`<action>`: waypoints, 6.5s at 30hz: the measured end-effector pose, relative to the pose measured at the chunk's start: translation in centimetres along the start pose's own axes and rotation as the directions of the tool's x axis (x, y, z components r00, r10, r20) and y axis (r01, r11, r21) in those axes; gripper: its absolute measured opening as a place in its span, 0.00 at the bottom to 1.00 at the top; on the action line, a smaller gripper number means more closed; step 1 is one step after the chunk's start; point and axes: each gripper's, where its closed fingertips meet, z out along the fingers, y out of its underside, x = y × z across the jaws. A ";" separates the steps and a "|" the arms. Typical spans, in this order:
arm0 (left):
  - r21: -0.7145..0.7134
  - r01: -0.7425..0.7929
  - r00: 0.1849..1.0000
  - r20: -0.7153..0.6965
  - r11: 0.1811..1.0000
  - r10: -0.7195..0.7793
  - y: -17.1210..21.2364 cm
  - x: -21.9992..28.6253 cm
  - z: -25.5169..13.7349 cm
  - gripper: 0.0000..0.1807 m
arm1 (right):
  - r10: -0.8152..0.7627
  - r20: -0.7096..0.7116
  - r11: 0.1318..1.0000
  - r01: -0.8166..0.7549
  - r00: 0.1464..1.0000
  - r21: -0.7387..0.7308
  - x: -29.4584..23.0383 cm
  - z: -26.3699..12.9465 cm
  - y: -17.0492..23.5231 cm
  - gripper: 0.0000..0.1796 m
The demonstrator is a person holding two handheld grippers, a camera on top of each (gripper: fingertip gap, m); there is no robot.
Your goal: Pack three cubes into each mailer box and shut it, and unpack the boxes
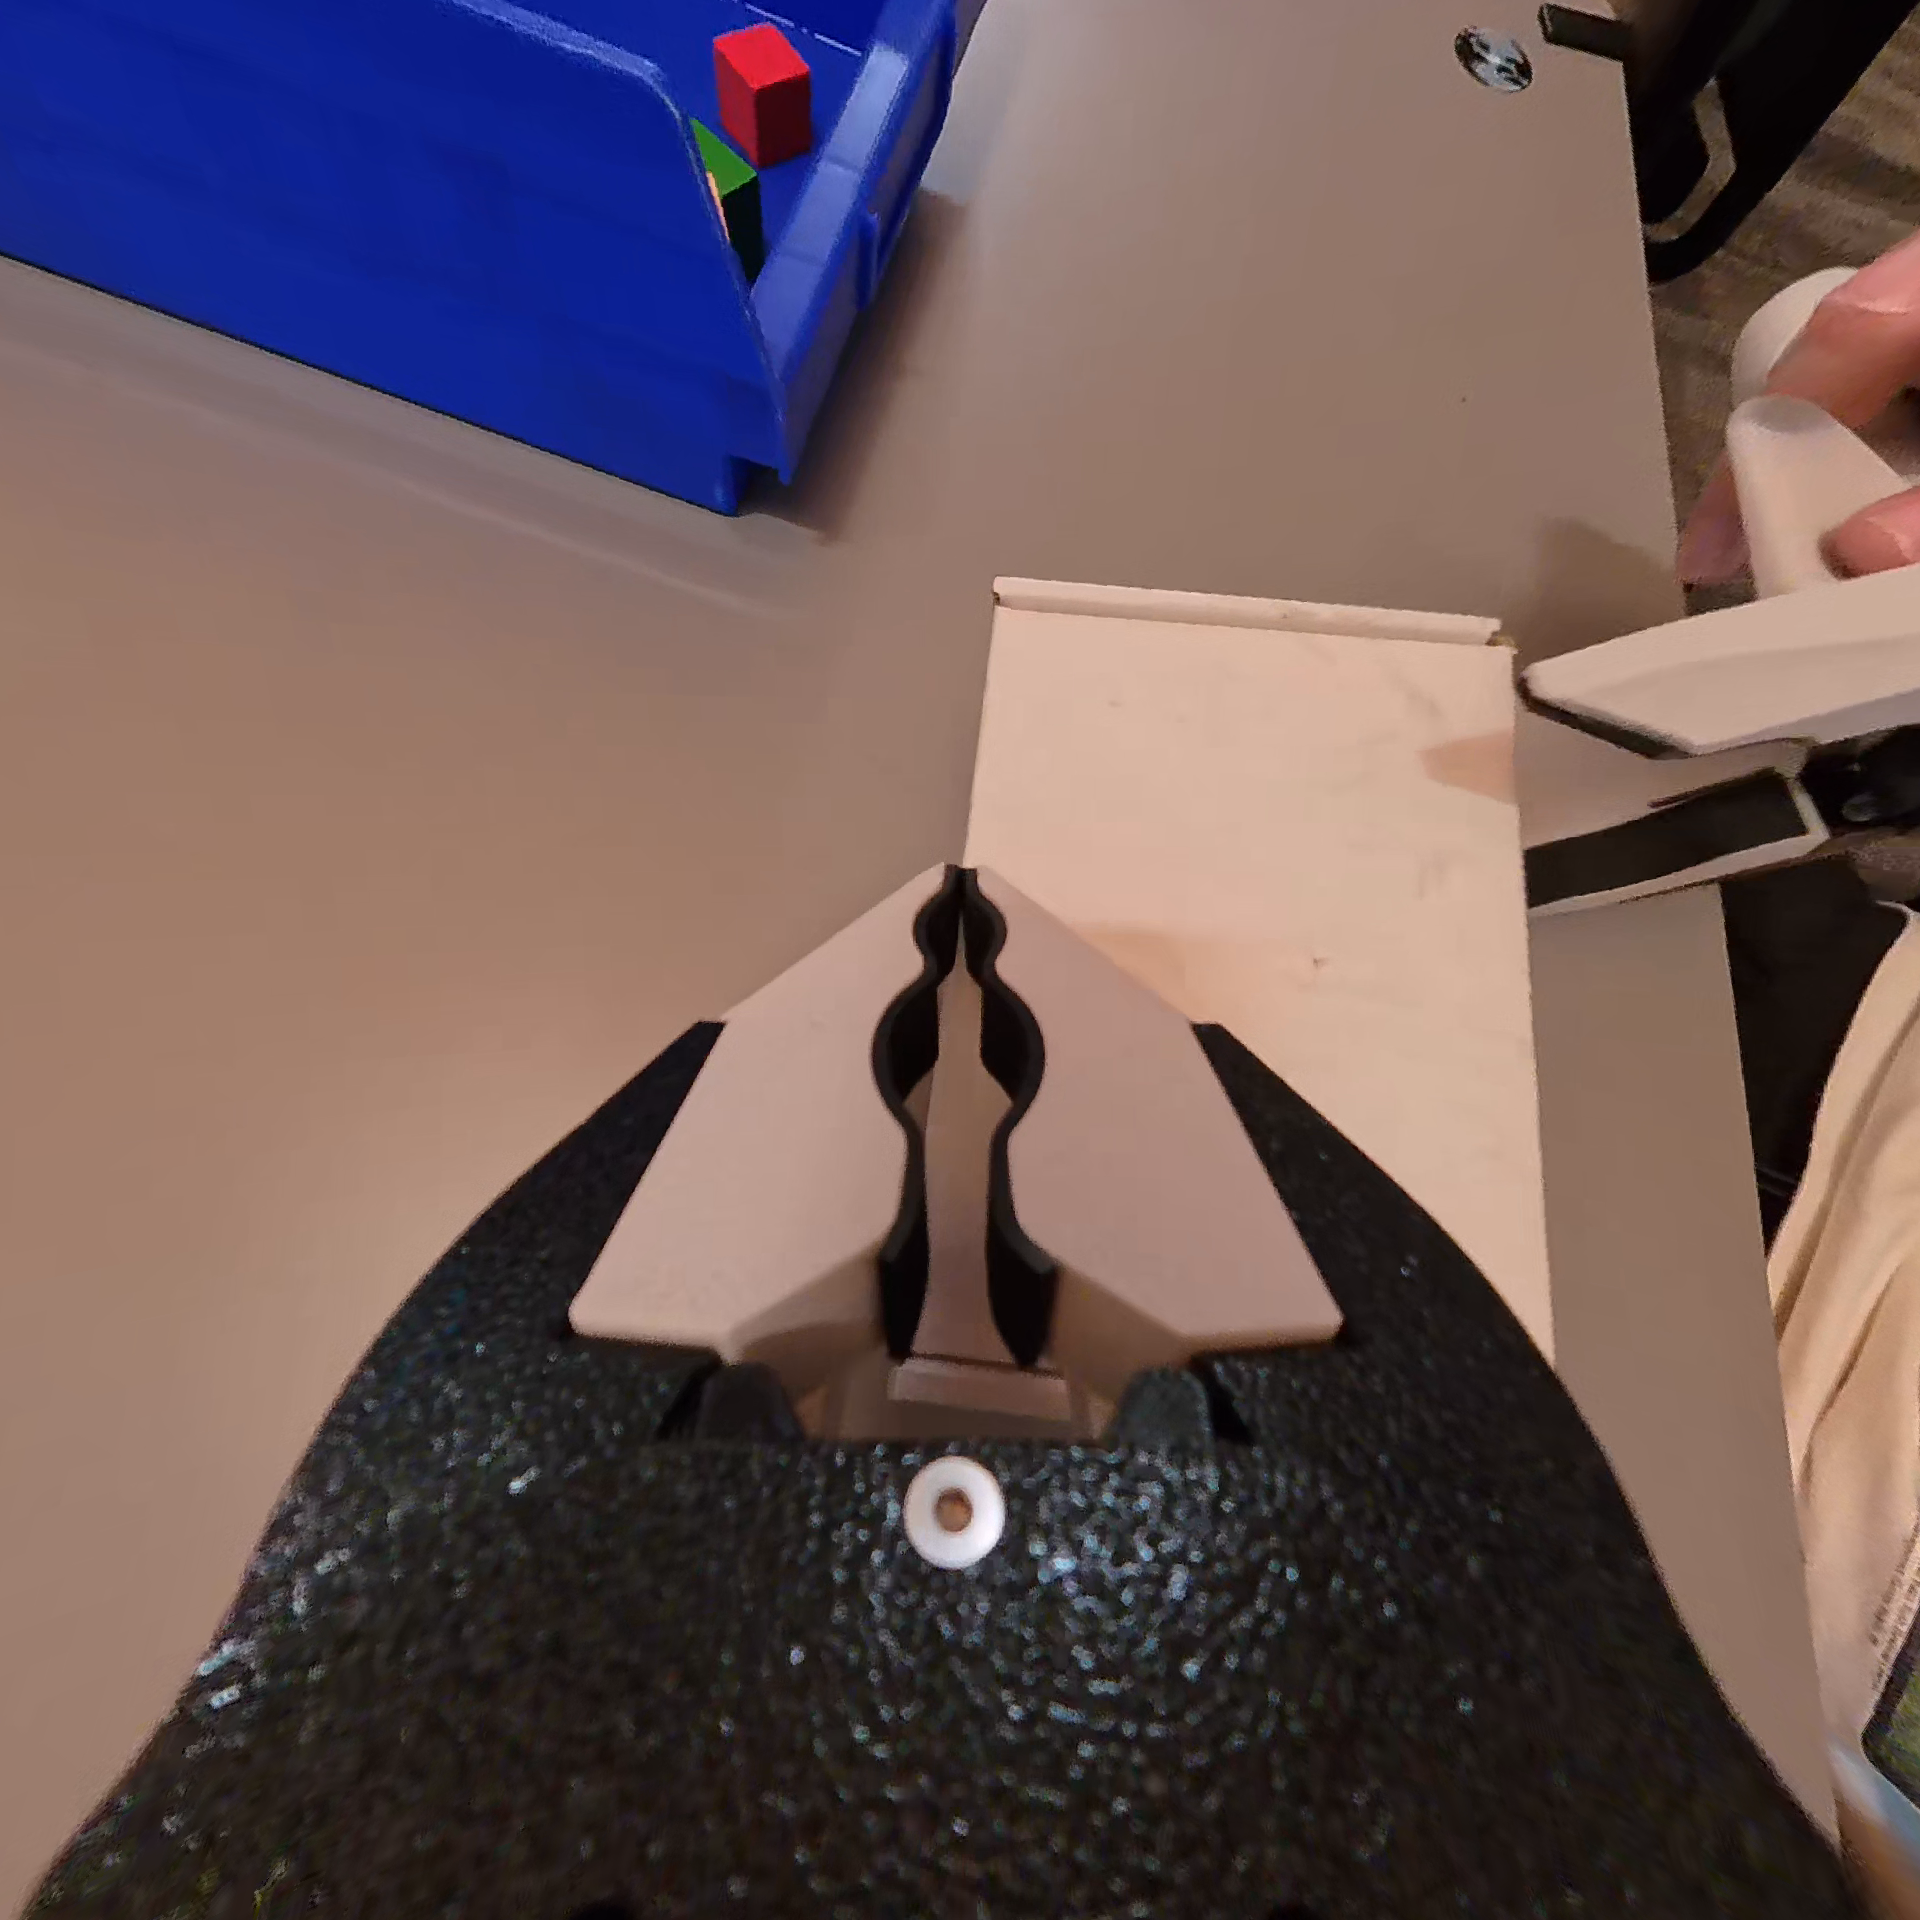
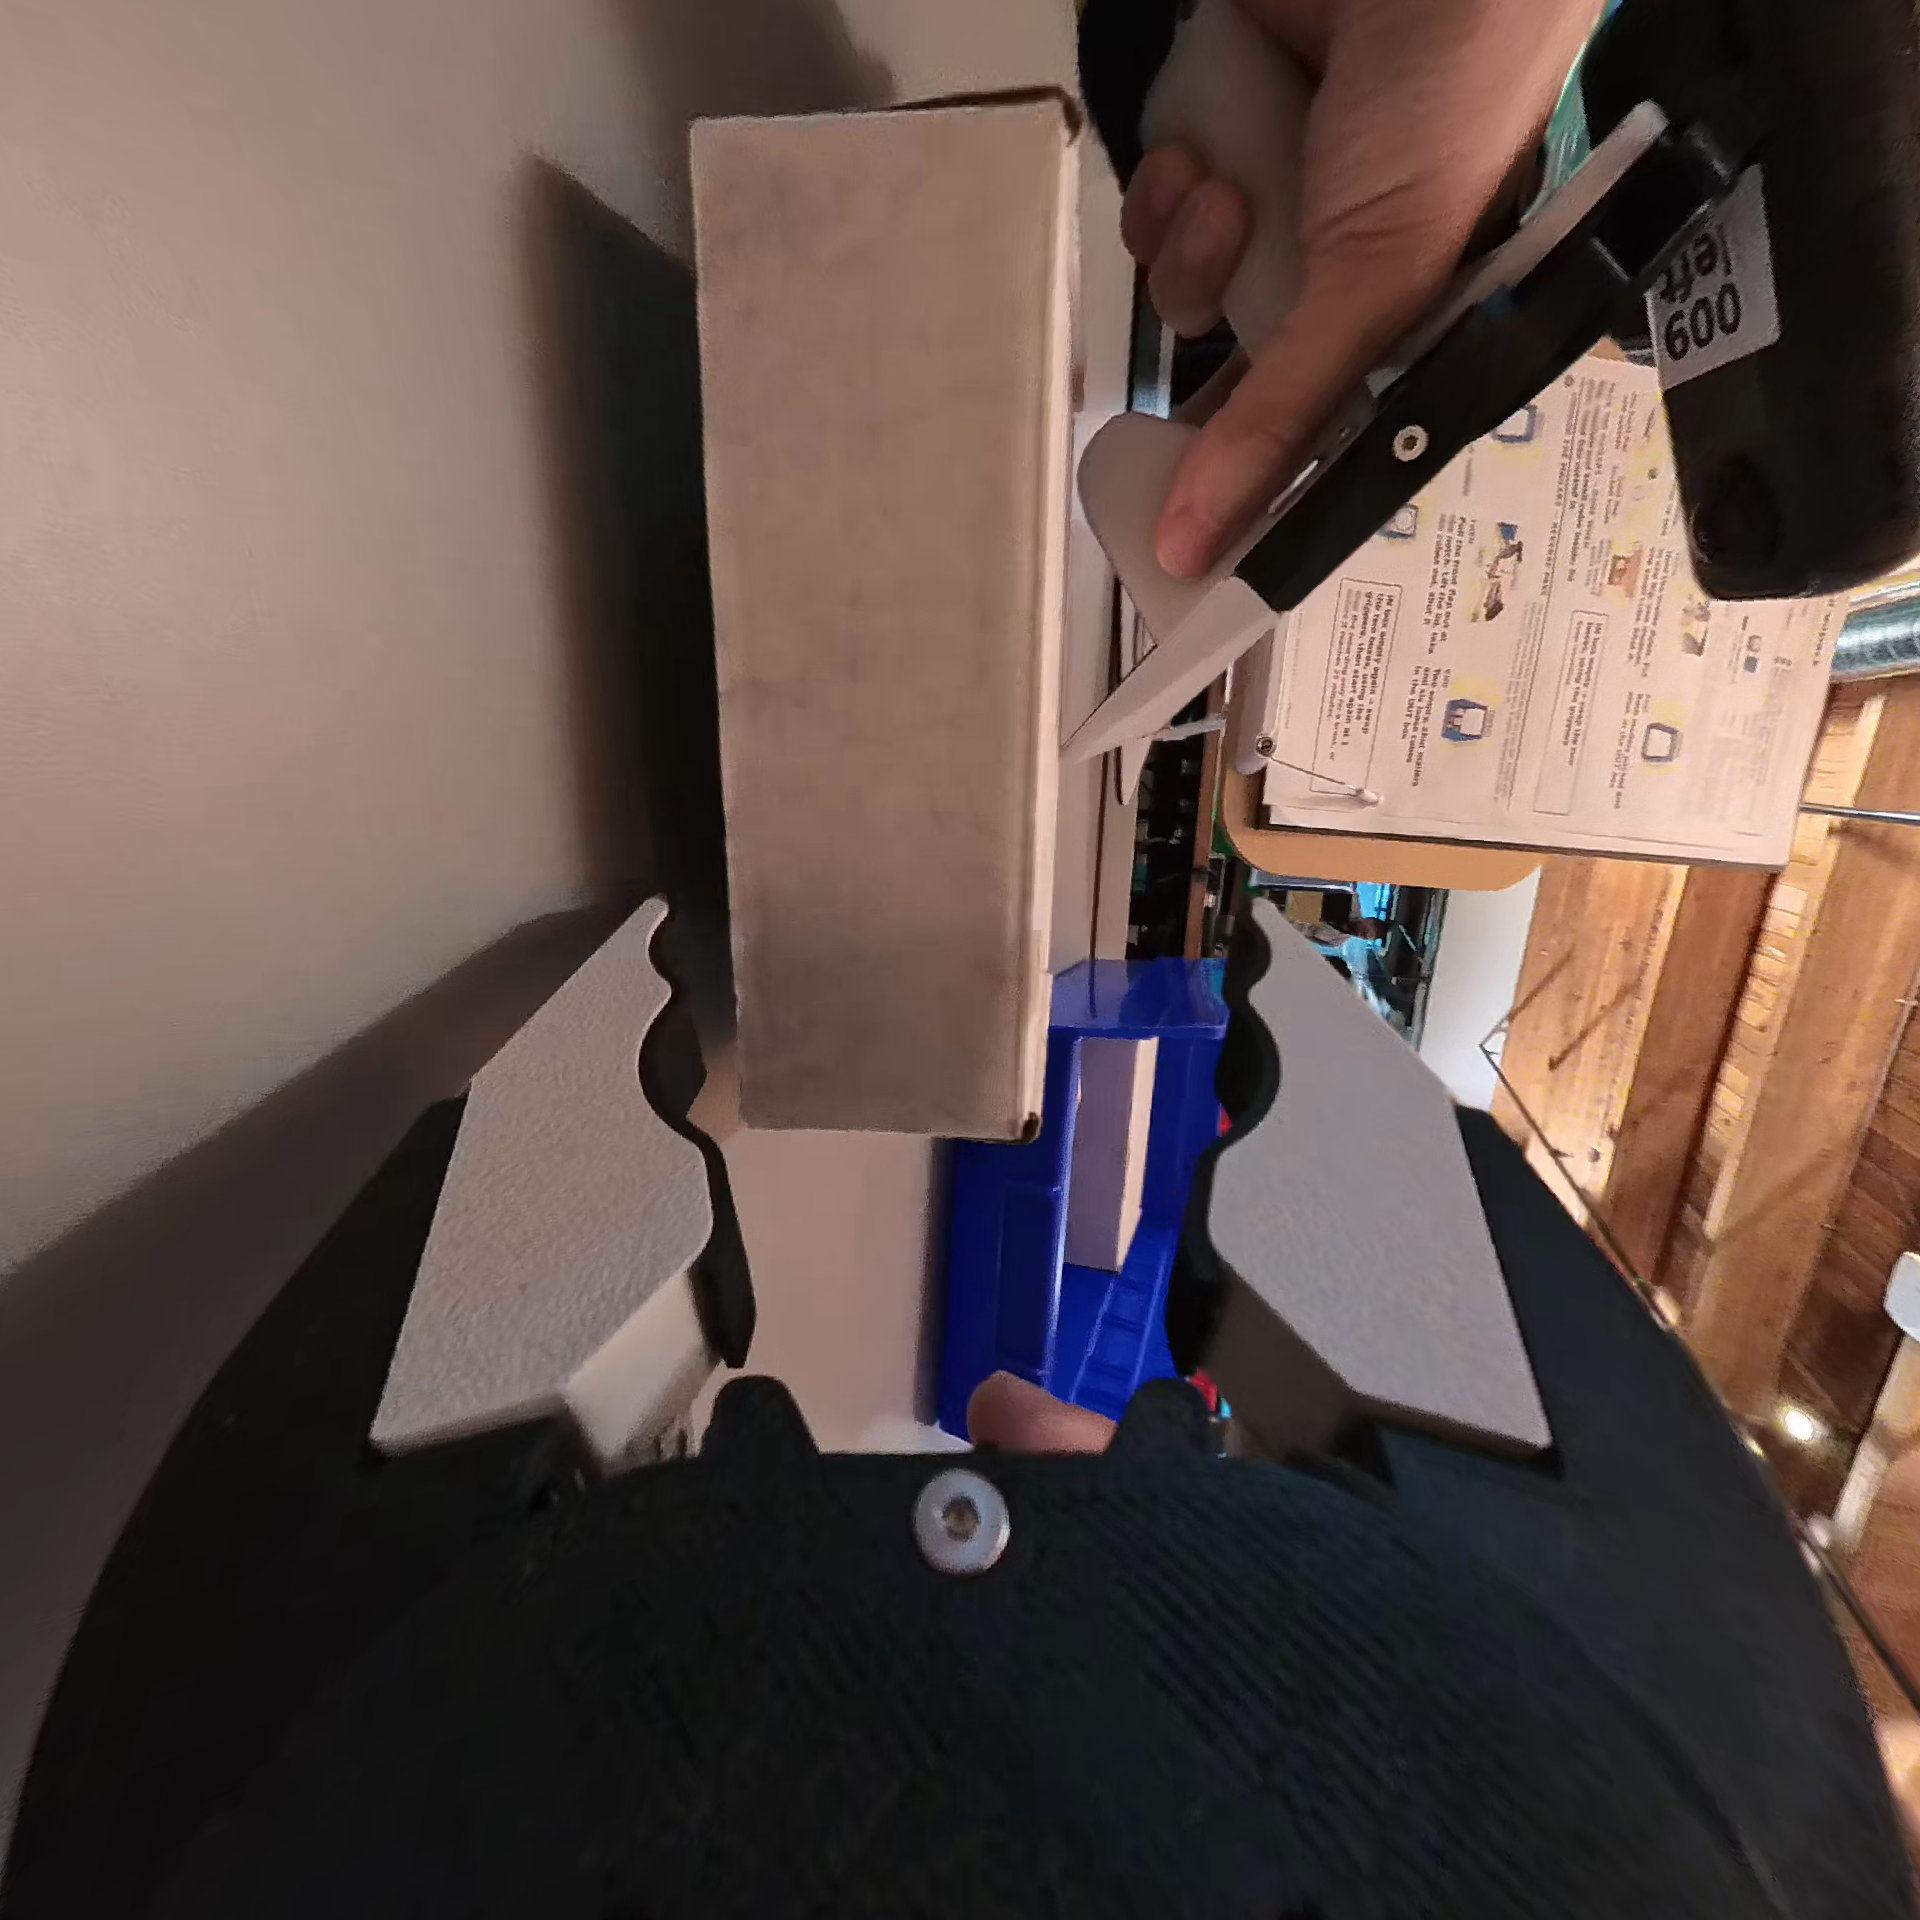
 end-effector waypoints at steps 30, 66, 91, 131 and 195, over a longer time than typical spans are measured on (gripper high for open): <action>0.243 -0.647 0.711 0.535 0.723 0.456 4.4 5.5 -8.8 0.54 | 0.041 0.150 0.998 -0.048 0.988 0.046 -0.2 -1.4 2.8 0.35; 0.030 -0.809 0.497 0.568 0.588 0.656 1.1 8.0 1.6 0.42 | -0.059 -0.156 0.990 0.038 0.986 -0.138 3.0 -6.4 3.7 0.49; 0.041 -0.783 0.528 0.570 0.620 0.629 0.7 7.3 1.9 0.41 | -0.256 -0.300 0.966 0.230 0.919 -0.119 1.7 -5.0 -0.6 0.27; 0.002 -0.795 0.506 0.553 0.607 0.661 0.6 7.5 2.2 0.40 | -0.344 -0.393 0.939 0.307 0.853 -0.155 1.1 -5.3 0.0 0.15; -0.145 -0.851 0.312 0.635 0.506 0.707 2.0 5.7 -0.4 0.44 | 0.183 0.004 0.983 -0.183 0.983 -0.007 3.6 -5.9 1.7 0.00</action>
